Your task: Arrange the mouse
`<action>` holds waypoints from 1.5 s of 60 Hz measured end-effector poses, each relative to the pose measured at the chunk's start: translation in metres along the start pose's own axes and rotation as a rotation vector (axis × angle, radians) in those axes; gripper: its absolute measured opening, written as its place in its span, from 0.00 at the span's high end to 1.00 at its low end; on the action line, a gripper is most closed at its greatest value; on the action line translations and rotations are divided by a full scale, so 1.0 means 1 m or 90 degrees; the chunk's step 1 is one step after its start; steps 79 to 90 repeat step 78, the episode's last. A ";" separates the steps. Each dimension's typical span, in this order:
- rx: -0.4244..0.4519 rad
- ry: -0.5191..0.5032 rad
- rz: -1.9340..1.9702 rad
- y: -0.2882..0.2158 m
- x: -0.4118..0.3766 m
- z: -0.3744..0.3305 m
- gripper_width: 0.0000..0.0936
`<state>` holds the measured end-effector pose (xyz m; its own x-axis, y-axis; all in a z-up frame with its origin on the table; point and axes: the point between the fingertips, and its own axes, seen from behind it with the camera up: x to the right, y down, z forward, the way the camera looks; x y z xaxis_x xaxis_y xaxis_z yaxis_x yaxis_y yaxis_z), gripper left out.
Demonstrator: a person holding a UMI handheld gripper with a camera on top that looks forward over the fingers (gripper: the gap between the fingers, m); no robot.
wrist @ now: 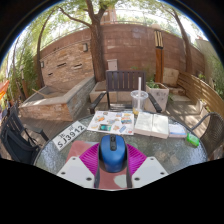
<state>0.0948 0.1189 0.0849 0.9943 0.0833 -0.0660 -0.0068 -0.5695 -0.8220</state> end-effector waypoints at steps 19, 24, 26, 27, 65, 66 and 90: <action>-0.112 -0.004 -0.034 0.079 -0.020 0.038 0.26; -0.093 0.005 -0.047 0.063 -0.018 0.014 0.12; -0.085 0.015 -0.046 0.052 -0.017 0.000 0.11; -0.079 0.020 -0.047 0.047 -0.017 -0.007 0.09; 0.004 0.128 -0.043 0.054 -0.086 -0.322 0.09; 0.005 0.128 -0.044 0.055 -0.087 -0.326 0.09; 0.010 0.137 -0.055 0.062 -0.096 -0.344 0.09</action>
